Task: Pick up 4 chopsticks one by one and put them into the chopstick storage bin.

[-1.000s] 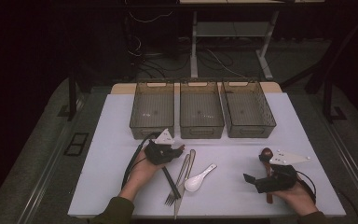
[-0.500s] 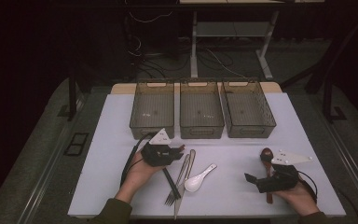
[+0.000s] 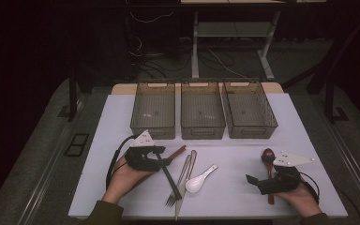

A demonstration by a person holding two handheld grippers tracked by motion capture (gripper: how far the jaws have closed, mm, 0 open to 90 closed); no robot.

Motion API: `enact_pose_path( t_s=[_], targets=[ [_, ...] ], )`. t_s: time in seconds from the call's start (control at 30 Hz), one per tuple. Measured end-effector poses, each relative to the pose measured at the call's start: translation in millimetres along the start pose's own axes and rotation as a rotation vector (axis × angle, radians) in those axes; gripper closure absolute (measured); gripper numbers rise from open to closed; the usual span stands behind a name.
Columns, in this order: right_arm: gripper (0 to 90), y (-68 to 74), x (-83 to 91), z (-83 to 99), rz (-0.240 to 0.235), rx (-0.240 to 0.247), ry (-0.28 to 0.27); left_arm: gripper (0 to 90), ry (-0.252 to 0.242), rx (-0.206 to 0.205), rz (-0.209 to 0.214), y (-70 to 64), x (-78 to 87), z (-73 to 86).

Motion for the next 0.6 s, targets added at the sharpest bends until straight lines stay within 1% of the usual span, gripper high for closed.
enact_pose_path(
  t_s=[0.03,0.17,0.33,0.43,0.6],
  targets=[
    [2.8,0.6,-0.4,0.6,0.000,0.000,0.004,39.6,-0.006,0.005,-0.006,1.4,1.8,0.7],
    [2.7,0.7,-0.5,0.9,-0.002,-0.002,0.005,36.0,-0.017,0.008,-0.022,3.3,8.5,6.4],
    [2.8,0.3,-0.8,1.2,0.000,-0.002,0.005,34.3,-0.015,0.010,-0.041,3.3,19.4,18.8],
    [2.8,0.2,-1.1,1.1,0.002,-0.001,0.005,34.8,-0.011,0.026,-0.045,4.3,26.5,28.6],
    [2.8,0.1,-1.5,1.2,0.003,-0.002,0.006,41.0,-0.015,0.059,-0.042,5.7,35.9,40.5]
  ],
)
Point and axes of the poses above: each handheld gripper's, and its own axes: x roughly backward along the jaws, z roughly out of its underside, y roughly to its left, the point moved 9 cm from there along -x, roughly forward along the jaws, and after that the axes turned 2 degrees about -x, right-handed, at the moved point
